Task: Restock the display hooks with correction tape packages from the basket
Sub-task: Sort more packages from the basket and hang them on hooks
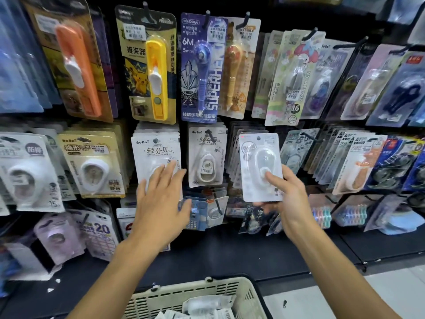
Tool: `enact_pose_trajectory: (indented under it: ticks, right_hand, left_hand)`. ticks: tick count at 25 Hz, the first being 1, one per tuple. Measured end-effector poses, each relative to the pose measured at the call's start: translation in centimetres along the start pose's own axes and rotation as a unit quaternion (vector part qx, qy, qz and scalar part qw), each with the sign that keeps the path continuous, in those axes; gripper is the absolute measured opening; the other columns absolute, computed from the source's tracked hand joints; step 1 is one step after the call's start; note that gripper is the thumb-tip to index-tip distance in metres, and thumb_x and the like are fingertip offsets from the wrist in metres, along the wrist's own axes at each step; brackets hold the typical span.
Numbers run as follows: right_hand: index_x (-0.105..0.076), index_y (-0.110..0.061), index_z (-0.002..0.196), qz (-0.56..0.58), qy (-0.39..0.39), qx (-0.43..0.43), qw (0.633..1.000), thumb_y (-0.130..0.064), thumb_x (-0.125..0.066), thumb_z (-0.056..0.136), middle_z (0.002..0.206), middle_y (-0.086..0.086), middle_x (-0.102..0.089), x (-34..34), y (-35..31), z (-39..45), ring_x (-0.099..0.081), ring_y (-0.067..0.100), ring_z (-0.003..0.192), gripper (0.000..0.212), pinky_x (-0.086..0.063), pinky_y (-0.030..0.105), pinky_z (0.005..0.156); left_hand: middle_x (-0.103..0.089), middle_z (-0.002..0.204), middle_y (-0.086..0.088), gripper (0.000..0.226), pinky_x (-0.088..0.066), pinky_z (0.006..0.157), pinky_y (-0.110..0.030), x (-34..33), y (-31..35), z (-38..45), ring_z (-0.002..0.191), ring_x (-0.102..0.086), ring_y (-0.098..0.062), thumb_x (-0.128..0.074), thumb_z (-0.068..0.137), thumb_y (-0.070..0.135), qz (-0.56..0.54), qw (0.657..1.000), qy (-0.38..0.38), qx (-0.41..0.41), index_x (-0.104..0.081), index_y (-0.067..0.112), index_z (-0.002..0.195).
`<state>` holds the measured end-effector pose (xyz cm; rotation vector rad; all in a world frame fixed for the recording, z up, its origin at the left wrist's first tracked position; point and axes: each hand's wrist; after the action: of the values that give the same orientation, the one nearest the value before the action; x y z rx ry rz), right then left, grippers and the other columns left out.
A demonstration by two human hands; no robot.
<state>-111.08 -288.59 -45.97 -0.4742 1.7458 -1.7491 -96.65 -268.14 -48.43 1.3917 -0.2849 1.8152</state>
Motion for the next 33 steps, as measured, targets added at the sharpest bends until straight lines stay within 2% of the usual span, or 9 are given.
enact_pose_trajectory:
  ticks: [3,10,15,21,25,28,31,32,33]
  right_hand:
    - [-0.069,-0.021,0.116,0.000,0.028,0.003,1.000,-0.021,-0.066,0.093,0.095,0.008,-0.074,1.3,0.5,0.5,-0.055,0.023,0.044,0.023,-0.036,0.025,0.034]
    - [-0.073,-0.021,0.106,-0.003,0.053,-0.055,0.997,-0.034,-0.078,0.086,0.088,0.000,-0.078,2.1,2.8,1.3,-0.055,0.015,0.046,0.023,-0.047,0.027,0.040]
    - [-0.054,-0.009,0.135,-0.018,0.067,-0.148,0.987,-0.045,-0.086,0.072,0.106,-0.002,-0.065,-0.5,4.0,5.4,-0.055,0.008,0.047,0.079,-0.052,0.027,0.045]
    - [-0.058,-0.006,0.116,-0.008,0.103,-0.169,0.980,-0.045,-0.085,0.076,0.079,0.005,-0.058,-4.3,3.3,11.9,-0.050,0.015,0.054,0.062,-0.048,0.025,0.041]
    - [-0.050,-0.011,0.110,-0.031,0.121,-0.202,0.971,-0.045,-0.078,0.085,0.098,0.013,-0.065,-4.6,4.9,11.0,-0.065,0.024,0.069,0.051,-0.059,0.034,0.050]
    - [-0.056,-0.015,0.097,-0.094,0.120,-0.110,0.982,-0.027,-0.060,0.099,0.080,0.006,-0.074,-4.4,10.0,5.4,-0.057,0.014,0.047,0.013,-0.045,0.025,0.037]
    - [-0.062,-0.019,0.085,-0.259,-0.025,-0.020,0.965,-0.019,-0.055,0.097,0.059,-0.002,-0.069,-4.3,17.5,-2.4,-0.060,0.011,0.047,0.014,-0.044,0.023,0.043]
    - [-0.064,-0.019,0.088,-0.385,-0.116,0.023,0.915,-0.020,-0.055,0.097,0.067,-0.001,-0.071,-3.9,20.2,-5.0,-0.067,0.017,0.060,0.012,-0.048,0.027,0.052]
    - [-0.064,-0.020,0.097,-0.524,-0.229,0.062,0.818,-0.023,-0.053,0.097,0.081,0.004,-0.073,-2.9,22.9,-7.3,-0.069,0.025,0.076,0.012,-0.051,0.032,0.063]
  left_hand:
    - [0.017,0.170,0.007,0.074,0.005,0.125,-0.051,-0.8,-0.9,0.0,0.155,0.020,-0.015,-0.048,0.100,0.041,0.042,0.999,-0.032,0.007,-0.010,0.026,0.162]
    - [0.015,0.169,0.007,0.078,0.004,0.125,-0.047,-1.1,-1.1,0.1,0.153,0.023,-0.012,-0.054,0.098,0.038,0.025,0.999,-0.025,-0.004,-0.012,0.027,0.162]
    - [0.018,0.168,0.009,0.078,0.008,0.124,-0.042,-1.1,-1.2,0.2,0.149,0.028,-0.007,-0.051,0.099,0.039,0.023,0.999,-0.033,-0.009,-0.007,0.029,0.162]
    - [0.021,0.166,0.015,0.078,0.011,0.123,-0.037,-0.9,-2.6,0.3,0.144,0.033,-0.002,-0.052,0.099,0.039,0.022,0.998,-0.038,-0.048,-0.007,0.032,0.162]
    - [-0.014,0.170,-0.003,0.064,-0.005,0.127,-0.041,-0.8,-3.0,-1.2,0.158,-0.003,-0.021,-0.060,0.096,0.021,-0.018,0.995,0.052,-0.077,-0.036,0.020,0.155]
    - [-0.060,0.129,-0.015,0.037,-0.044,0.105,-0.048,-2.6,-4.1,-4.3,0.121,-0.052,-0.035,-0.066,0.085,0.006,-0.039,0.990,0.120,-0.068,-0.064,0.007,0.122]
    - [-0.063,0.119,-0.007,0.031,-0.046,0.095,-0.043,-6.9,-6.5,-9.6,0.112,-0.056,-0.031,-0.060,0.089,0.012,-0.030,0.990,-0.129,-0.047,-0.063,0.014,0.120]
    - [-0.062,0.125,-0.005,0.034,-0.045,0.095,-0.040,-8.6,-7.5,-12.2,0.117,-0.056,-0.029,-0.059,0.091,0.016,-0.004,0.969,-0.245,-0.037,-0.060,0.018,0.125]
    - [-0.061,0.130,-0.003,0.037,-0.045,0.095,-0.037,-10.3,-8.6,-15.0,0.120,-0.056,-0.028,-0.058,0.092,0.019,0.021,0.940,-0.339,-0.023,-0.059,0.021,0.129]
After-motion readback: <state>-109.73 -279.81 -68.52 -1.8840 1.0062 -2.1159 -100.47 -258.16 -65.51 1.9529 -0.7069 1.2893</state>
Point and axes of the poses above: each hand's wrist, its own z-axis towards the middle knuckle, its own x-axis out of the back of the hand, y = z × x
